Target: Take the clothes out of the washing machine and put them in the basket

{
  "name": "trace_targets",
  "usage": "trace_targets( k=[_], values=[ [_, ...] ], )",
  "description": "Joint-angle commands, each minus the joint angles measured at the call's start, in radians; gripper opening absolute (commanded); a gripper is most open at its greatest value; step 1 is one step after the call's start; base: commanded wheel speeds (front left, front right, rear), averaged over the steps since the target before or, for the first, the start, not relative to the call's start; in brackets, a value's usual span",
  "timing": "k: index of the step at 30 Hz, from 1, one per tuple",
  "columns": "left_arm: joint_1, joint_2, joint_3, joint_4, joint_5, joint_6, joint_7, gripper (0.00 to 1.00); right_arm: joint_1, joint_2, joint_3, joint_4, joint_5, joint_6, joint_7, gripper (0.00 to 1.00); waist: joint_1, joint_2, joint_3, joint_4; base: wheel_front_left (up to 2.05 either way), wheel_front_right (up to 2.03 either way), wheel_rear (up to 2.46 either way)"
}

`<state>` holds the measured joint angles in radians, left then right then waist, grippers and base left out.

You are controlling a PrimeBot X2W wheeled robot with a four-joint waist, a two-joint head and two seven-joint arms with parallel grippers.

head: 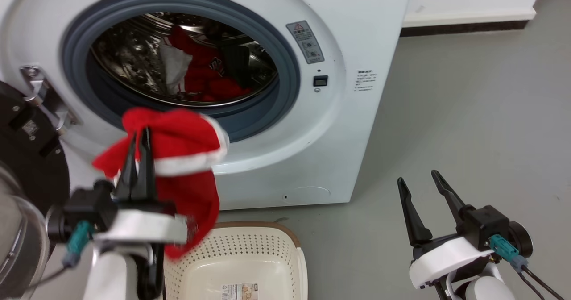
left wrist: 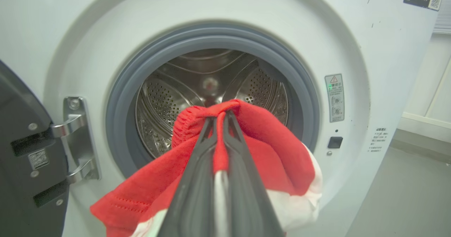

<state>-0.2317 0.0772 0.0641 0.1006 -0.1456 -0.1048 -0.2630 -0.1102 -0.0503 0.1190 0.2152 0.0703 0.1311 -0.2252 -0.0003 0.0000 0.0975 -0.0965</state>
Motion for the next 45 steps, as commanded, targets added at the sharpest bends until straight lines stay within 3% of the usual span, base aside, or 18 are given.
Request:
trace_targets(
  k=[1,6,12,20,31,45],
  values=[
    [0.057,-0.009,-0.012,-0.025,-0.008,0.009,-0.003,0.00,0.013,0.000,0.000,-0.014,-0.006,-0.001,0.010,1.00,0.0003,0.0000,-0.010,0.017,0.00,0.00,0.00],
    [0.199,-0.021,-0.054,-0.019,-0.037,0.040,-0.001,0.00,0.031,0.000,0.001,-0.044,-0.015,-0.001,0.028,1.00,0.0003,0.0000,0.006,0.040,0.00,0.00,0.00],
    [0.241,-0.025,-0.095,0.122,-0.084,0.063,-0.001,0.00,0.001,0.000,0.011,-0.082,-0.021,-0.001,0.042,1.00,0.0003,0.0000,0.086,0.053,0.00,0.00,0.00],
    [0.097,-0.026,-0.124,0.394,-0.110,0.046,-0.003,0.00,-0.075,0.000,0.029,-0.111,-0.025,-0.001,0.032,1.00,0.0003,0.0000,0.274,0.023,0.00,0.00,0.00],
    [-0.174,0.005,-0.086,0.751,-0.127,0.042,-0.002,0.00,-0.184,0.000,0.048,-0.116,-0.025,-0.001,0.007,1.00,0.0003,0.0000,0.510,-0.021,0.00,0.00,0.00],
    [-0.388,0.089,-0.013,1.026,-0.141,0.077,-0.002,0.00,-0.269,0.000,0.075,-0.108,-0.018,-0.001,-0.019,1.00,0.0003,0.0000,0.717,-0.062,0.00,0.00,0.00]
  ],
)
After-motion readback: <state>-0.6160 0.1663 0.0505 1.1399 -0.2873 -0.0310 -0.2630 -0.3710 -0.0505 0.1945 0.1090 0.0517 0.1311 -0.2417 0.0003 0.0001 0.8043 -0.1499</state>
